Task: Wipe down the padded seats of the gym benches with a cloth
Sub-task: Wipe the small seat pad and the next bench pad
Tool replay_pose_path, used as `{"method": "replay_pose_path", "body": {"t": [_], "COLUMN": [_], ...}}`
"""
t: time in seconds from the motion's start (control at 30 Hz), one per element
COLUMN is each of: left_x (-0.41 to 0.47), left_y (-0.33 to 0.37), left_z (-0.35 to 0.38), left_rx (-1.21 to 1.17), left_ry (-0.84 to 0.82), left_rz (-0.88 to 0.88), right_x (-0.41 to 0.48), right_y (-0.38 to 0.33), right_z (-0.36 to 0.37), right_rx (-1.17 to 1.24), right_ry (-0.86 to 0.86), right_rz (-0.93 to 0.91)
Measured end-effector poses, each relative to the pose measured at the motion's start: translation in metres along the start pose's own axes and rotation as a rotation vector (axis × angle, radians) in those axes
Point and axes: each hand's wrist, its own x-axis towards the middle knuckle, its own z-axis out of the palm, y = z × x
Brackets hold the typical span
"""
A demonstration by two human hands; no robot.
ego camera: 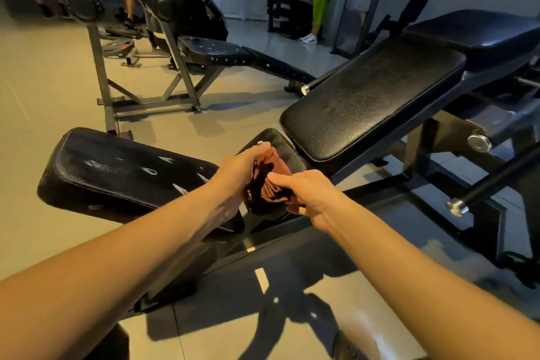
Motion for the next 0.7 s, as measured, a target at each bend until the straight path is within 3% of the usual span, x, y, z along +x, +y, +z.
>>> {"method": "replay_pose_path", "body": {"t": [0.17,0.43,0.57,0.7], "left_x": [0.029,0.083,0.108,0.112], "left_y": [-0.012,-0.016,-0.035,-0.054], "left_z": [0.003,-0.005,0.005,0.013], "left_rx": [0.038,0.418,0.540,0.757], "left_ry": [0.265,0.369,0.434,0.516], "left_rz": [-0.044,0.080,0.114,0.288], "right_x": [0.022,0.067,0.087,0.094], "right_y": [-0.007,-0.031,-0.026,-0.022], "right_z": [-0.013,-0.076,-0.087,-0.091], "right_rx": [-0.293,-1.239,-1.561,-1.758], "right_ry": [-0.114,0.209,0.124,0.079], "right_rz": [-0.039,-0.936,-0.952,-0.893]}}
